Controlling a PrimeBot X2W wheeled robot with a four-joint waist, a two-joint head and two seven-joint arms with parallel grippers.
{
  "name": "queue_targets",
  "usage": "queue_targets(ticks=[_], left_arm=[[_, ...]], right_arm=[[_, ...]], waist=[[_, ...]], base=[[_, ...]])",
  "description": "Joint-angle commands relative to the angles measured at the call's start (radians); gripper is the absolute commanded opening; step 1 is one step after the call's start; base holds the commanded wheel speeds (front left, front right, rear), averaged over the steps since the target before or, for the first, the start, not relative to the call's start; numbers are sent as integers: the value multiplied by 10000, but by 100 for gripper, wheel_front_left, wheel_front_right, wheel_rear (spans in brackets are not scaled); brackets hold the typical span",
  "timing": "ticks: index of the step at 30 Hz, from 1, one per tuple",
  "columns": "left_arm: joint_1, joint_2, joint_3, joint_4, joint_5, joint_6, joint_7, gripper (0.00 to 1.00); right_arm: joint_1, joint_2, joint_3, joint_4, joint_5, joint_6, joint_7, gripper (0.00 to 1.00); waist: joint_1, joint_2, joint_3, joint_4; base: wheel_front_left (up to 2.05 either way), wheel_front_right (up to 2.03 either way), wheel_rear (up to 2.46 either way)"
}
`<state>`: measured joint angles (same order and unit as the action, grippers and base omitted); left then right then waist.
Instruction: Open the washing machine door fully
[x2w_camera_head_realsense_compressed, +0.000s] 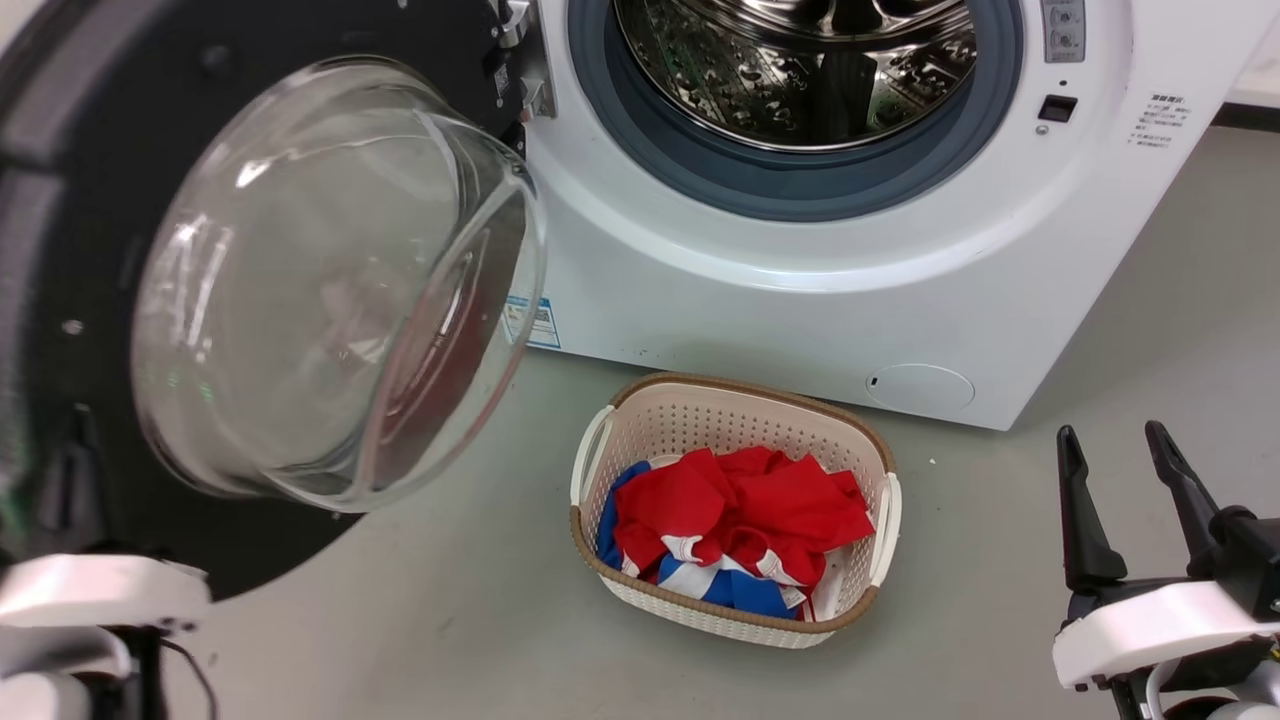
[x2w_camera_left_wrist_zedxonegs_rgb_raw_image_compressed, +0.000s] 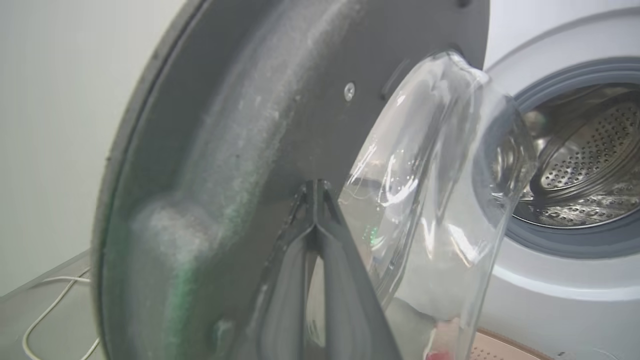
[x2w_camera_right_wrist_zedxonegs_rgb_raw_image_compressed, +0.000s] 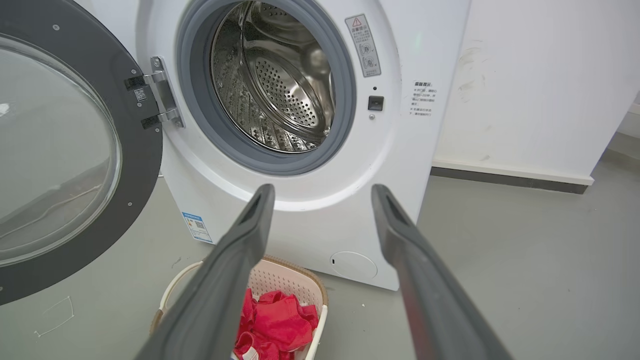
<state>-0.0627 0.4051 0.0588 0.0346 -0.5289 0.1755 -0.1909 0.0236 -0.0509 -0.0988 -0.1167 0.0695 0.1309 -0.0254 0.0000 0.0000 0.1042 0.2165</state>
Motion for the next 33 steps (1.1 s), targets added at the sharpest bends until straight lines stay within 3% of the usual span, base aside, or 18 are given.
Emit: queue_targets(ticks=[1, 9, 17, 23, 33], left_arm=[[-309, 268, 311, 161, -39, -43, -179, 0], [-1101, 919, 1009, 1176, -345, -316, -400, 0], [-1694, 1453, 1086, 2508, -525, -795, -368, 0], [-1379, 1256, 867, 2615, -296, -721, -497, 0], [15, 269, -87, 827, 339, -240, -520, 0]], right_arm=[[-154, 12, -8, -46, -12, -2, 0, 100], [-312, 13, -16, -46, -65, -2, 35, 100], [-437, 14, 13, 108, -43, -2, 3, 100], [-298, 14, -5, 261, 41, -2, -42, 100], [100, 14, 134, 459, 287, -2, -42, 100]], waist=[[0, 0, 79, -44], [0, 0, 279, -87], [0, 0, 320, -180], [0, 0, 94, -202], [0, 0, -616, -283]], base=[[0, 0, 0], [0, 0, 0], [0, 0, 0], [0, 0, 0], [0, 0, 0]])
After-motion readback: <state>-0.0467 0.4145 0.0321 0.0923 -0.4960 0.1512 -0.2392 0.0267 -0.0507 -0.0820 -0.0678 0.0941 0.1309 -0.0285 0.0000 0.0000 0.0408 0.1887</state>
